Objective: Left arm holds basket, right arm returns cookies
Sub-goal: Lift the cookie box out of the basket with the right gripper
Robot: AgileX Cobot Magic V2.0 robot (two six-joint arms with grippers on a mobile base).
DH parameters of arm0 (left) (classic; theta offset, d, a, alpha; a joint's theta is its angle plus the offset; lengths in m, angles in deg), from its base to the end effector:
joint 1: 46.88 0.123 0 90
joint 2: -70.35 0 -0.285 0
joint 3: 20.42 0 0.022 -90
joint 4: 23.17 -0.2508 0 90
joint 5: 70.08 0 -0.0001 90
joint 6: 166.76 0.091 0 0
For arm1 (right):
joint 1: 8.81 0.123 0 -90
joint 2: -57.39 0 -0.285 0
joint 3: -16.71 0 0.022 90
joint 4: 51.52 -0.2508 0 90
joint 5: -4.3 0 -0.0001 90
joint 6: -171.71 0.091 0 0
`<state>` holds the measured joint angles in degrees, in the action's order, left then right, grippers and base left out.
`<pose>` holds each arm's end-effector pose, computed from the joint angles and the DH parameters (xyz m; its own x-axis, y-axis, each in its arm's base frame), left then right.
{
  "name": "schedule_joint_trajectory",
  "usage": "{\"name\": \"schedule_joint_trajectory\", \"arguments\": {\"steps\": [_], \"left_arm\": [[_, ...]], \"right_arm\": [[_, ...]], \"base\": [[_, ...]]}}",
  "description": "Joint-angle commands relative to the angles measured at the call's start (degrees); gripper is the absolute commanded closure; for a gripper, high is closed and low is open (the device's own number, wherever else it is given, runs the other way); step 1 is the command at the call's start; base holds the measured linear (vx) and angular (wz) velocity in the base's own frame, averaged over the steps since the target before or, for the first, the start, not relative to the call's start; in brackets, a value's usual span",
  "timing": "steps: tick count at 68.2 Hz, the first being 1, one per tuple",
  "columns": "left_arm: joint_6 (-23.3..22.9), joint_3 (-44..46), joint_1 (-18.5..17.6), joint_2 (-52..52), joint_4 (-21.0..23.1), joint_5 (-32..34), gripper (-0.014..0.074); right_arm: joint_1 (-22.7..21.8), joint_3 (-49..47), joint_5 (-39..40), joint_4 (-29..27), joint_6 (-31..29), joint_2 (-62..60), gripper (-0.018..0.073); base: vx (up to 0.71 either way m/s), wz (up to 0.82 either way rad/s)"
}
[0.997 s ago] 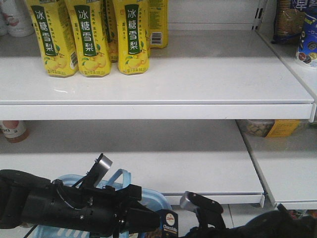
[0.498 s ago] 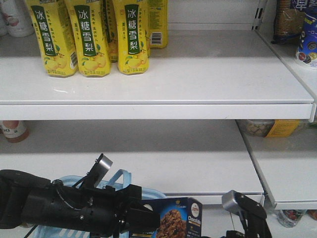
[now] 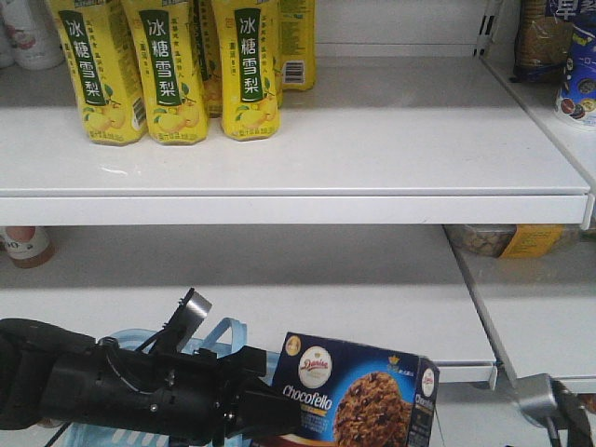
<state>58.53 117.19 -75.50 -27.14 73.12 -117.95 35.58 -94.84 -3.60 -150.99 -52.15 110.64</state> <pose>0.1965 -0.1837 0.1861 -0.9966 -0.0793 -0.0229 -0.0163 0.4609 -0.8873 0.0858 0.1014 0.1927 -0.8453 0.3178 -0.4294 -0.1390 0.6452 0.7512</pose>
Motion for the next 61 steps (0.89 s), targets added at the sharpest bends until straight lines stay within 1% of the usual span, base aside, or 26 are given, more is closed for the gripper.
{"name": "schedule_joint_trajectory", "arguments": {"steps": [1,17,43,61], "left_arm": [[0.46,1.21,-0.01,2.27,2.99,-3.42,0.0603],[0.46,1.21,-0.01,2.27,2.99,-3.42,0.0603],[0.46,1.21,-0.01,2.27,2.99,-3.42,0.0603],[0.46,1.21,-0.01,2.27,2.99,-3.42,0.0603]], "right_arm": [[-0.15,-1.45,1.37,-1.39,-0.07,-4.04,0.0333],[-0.15,-1.45,5.69,1.00,-1.22,-8.54,0.0332],[-0.15,-1.45,6.99,6.83,-2.09,-9.14,0.0330],[-0.15,-1.50,9.59,6.78,-5.36,-9.14,0.0326]], "base": [[0.00,0.00],[0.00,0.00],[0.00,0.00],[0.00,0.00]]}}
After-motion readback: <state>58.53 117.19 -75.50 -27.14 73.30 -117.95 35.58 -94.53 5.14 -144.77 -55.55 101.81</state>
